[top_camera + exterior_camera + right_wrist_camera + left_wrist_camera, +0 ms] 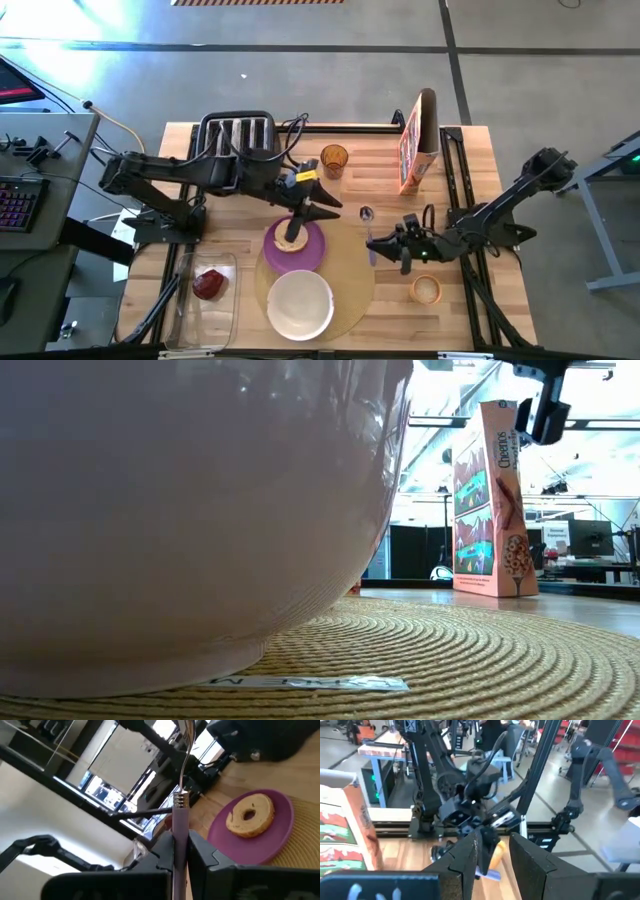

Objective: Arrange a breakfast setting
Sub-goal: Put the spoon from the glass onto the placemat to the right of the white bowl

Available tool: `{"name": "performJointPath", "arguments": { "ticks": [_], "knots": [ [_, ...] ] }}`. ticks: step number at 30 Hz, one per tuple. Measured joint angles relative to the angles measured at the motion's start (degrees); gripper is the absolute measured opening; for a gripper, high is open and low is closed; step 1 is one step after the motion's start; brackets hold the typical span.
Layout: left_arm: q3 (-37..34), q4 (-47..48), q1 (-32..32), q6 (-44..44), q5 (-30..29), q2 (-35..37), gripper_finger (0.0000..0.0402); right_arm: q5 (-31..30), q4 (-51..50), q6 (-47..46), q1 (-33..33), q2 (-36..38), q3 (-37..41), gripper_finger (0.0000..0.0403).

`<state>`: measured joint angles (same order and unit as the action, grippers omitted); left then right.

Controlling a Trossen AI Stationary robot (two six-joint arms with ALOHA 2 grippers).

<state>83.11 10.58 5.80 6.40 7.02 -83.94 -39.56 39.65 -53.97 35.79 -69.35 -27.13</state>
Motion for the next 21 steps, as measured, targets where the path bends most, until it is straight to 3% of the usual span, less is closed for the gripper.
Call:
{"name": "performJointPath", "arguments": {
  "ticks": [7, 13, 21],
  "knots": [
    [0.00, 6.36, -0.02, -3.93, -5.86, 0.58, 0.0104, -0.16, -11.61, -0.50, -0.66, -6.12, -10.45, 0.0003],
    [0.00, 11.28, -0.04, -5.94, -6.68, 0.55, 0.0104, -2.68, -20.52, -8.98, -0.66, -10.83, -16.48, 0.0003],
    [0.00, 15.73, -0.14, -12.30, -6.68, 2.21, 0.0104, -6.43, -21.61, -22.25, 0.65, -18.79, -20.37, 0.0003]
  ]
}}
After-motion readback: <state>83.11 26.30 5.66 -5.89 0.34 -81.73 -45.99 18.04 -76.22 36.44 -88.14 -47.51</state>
